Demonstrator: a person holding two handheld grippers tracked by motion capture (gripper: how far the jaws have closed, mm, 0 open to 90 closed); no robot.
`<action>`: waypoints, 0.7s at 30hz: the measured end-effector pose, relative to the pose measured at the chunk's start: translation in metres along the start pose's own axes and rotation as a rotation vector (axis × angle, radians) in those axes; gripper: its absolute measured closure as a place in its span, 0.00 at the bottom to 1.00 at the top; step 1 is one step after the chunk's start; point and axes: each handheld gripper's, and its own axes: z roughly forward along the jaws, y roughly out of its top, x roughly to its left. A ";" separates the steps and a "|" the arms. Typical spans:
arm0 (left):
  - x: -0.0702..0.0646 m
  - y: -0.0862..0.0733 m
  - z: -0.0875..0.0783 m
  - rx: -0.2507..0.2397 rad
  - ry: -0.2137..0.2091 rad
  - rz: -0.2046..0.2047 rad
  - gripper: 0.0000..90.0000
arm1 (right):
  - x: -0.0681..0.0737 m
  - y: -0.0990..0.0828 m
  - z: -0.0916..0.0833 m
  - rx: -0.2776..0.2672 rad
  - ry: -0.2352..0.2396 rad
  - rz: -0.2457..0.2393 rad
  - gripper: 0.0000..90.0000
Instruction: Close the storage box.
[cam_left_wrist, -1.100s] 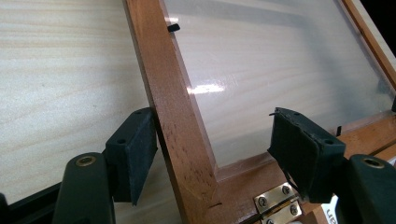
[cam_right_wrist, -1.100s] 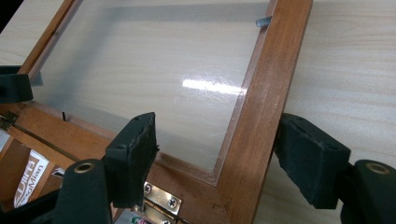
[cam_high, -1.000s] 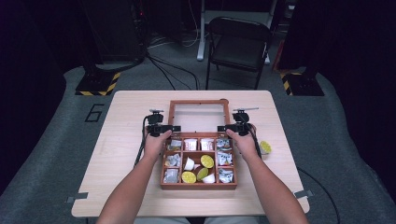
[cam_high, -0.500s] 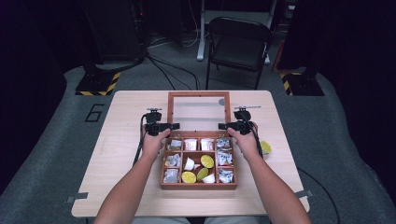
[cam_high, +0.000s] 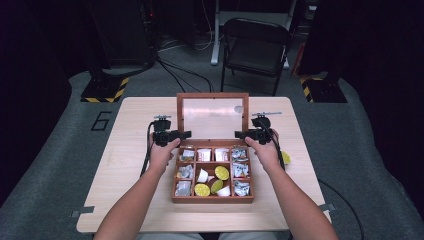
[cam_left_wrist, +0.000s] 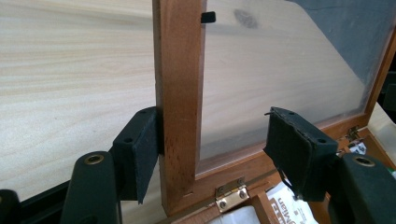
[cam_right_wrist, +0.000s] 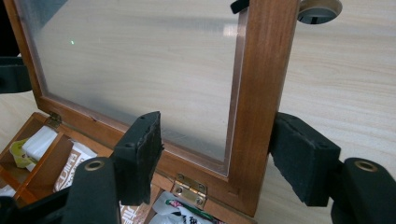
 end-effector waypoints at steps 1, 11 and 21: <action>-0.001 0.000 -0.001 -0.003 0.001 0.002 0.40 | 0.001 0.000 -0.001 -0.004 -0.002 -0.002 0.38; -0.008 -0.005 -0.010 -0.043 0.010 0.023 0.43 | 0.009 -0.006 -0.014 -0.038 -0.032 -0.040 0.47; -0.010 -0.010 -0.019 -0.066 -0.020 0.054 0.44 | 0.018 -0.011 -0.024 -0.063 -0.048 -0.075 0.47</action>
